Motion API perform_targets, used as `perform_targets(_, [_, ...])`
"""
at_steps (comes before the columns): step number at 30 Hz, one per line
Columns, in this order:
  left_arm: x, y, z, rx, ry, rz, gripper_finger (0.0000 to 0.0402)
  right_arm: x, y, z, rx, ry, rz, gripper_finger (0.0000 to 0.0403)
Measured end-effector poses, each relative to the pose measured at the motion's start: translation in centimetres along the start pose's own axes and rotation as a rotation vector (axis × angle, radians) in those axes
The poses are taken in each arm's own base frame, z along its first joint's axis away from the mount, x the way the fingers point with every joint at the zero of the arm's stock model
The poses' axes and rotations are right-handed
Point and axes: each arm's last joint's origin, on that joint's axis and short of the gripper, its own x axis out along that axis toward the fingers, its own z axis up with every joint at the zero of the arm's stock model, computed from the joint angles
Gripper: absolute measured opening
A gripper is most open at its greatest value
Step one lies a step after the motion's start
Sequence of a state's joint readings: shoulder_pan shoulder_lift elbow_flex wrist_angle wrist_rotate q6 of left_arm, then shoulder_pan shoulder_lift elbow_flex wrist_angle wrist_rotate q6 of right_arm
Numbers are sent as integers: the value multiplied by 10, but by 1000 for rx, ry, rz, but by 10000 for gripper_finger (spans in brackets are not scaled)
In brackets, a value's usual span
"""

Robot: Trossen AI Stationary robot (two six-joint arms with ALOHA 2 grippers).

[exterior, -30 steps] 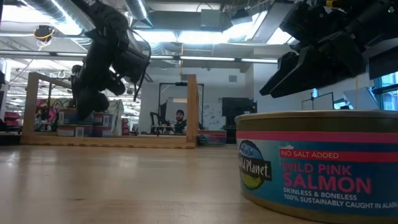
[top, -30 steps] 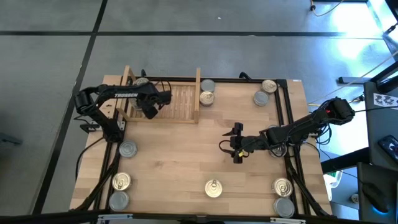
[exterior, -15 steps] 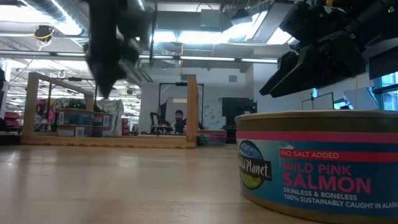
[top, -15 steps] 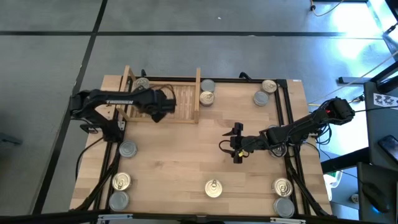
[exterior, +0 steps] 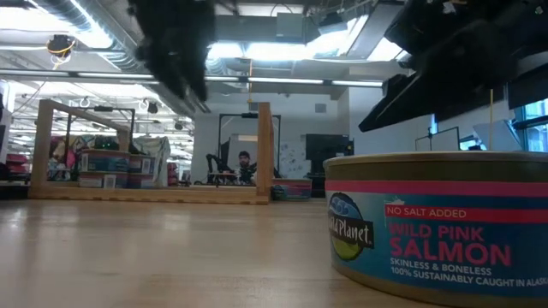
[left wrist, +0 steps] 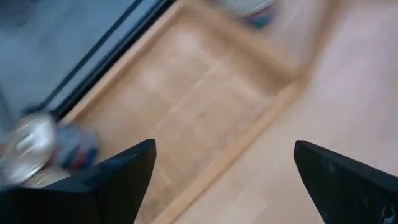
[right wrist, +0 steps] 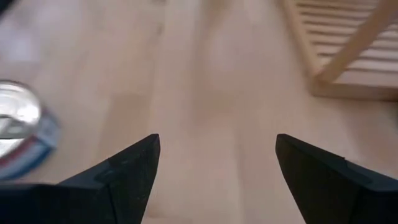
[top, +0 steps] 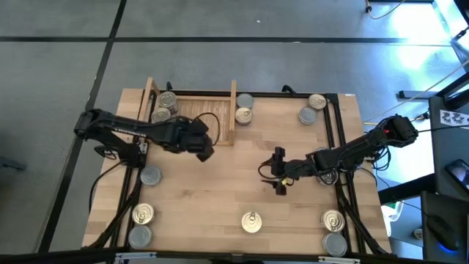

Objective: Stack canned seafood by type on shelf
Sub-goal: Put the blue tuna can on the shelf

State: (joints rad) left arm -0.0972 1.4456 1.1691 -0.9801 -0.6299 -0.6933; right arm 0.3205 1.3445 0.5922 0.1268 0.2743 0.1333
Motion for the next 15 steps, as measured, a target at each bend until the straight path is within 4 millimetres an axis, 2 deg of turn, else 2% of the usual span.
perform_targets(7, [-26, -64, -11, 65, -257, -487, 377, -6, 22, -3, 27, 19, 170, 321])
perform_targets(11, [-36, -101, -30, 94, -339, -626, 376, -10, 37, -4, -3, -12, 183, 321])
perform_targets(15, [-27, -142, -52, 138, -372, -697, 376, -6, 48, -6, -13, -39, 204, 321])
